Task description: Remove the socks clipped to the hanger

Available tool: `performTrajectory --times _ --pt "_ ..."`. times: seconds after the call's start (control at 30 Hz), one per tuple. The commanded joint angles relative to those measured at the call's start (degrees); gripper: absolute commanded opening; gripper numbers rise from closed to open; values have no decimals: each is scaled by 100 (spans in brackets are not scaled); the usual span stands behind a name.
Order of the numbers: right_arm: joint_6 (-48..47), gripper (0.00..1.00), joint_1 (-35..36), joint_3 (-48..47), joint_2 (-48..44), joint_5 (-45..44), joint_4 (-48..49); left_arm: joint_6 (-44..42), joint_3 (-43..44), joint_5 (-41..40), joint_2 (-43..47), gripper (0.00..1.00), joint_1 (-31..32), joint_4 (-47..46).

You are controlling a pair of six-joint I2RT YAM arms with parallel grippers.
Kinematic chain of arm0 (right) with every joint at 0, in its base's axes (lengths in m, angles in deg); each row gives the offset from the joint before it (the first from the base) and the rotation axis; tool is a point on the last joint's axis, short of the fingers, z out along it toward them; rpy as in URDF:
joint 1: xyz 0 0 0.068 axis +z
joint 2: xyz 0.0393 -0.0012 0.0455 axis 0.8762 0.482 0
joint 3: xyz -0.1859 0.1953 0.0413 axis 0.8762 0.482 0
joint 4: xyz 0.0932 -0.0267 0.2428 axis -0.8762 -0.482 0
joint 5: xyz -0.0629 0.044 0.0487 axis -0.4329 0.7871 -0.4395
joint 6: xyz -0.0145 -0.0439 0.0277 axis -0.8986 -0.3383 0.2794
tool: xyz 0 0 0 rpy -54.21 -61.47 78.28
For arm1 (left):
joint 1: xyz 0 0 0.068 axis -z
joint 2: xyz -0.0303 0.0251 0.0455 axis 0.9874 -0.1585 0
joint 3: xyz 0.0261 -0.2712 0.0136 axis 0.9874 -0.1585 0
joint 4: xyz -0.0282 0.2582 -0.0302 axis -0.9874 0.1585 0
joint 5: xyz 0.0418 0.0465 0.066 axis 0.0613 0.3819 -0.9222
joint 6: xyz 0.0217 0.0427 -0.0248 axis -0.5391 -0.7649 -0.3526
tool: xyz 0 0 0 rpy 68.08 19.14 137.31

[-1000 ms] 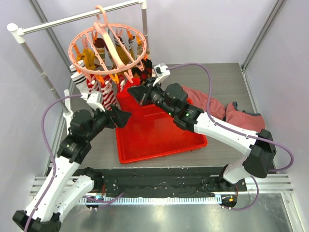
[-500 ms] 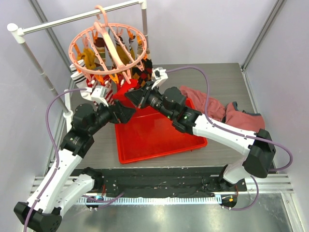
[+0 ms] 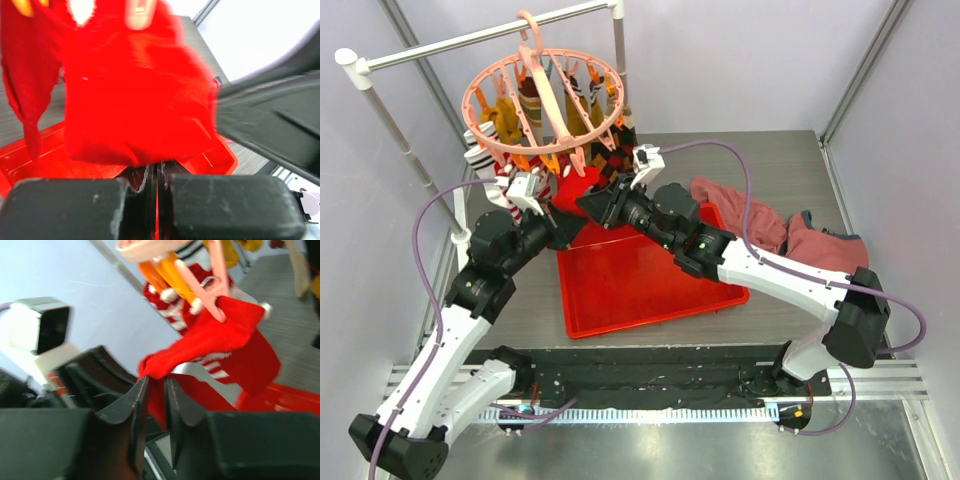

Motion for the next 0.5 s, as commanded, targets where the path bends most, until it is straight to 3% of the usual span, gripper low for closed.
performTrajectory --times 0.0,0.03,0.23,0.47 --pt "-369 34 27 -713 -51 -519 -1165 -119 -67 158 406 0 -18 -196" --pt "-456 44 27 -792 -50 -572 -1289 -136 -102 166 425 0 -18 -178" --pt "-1159 71 18 -1522 81 -801 -2046 -198 -68 465 372 0 -18 -55" --pt "-1916 77 -368 -2382 520 129 -2178 -198 -94 711 416 0 -9 -81"
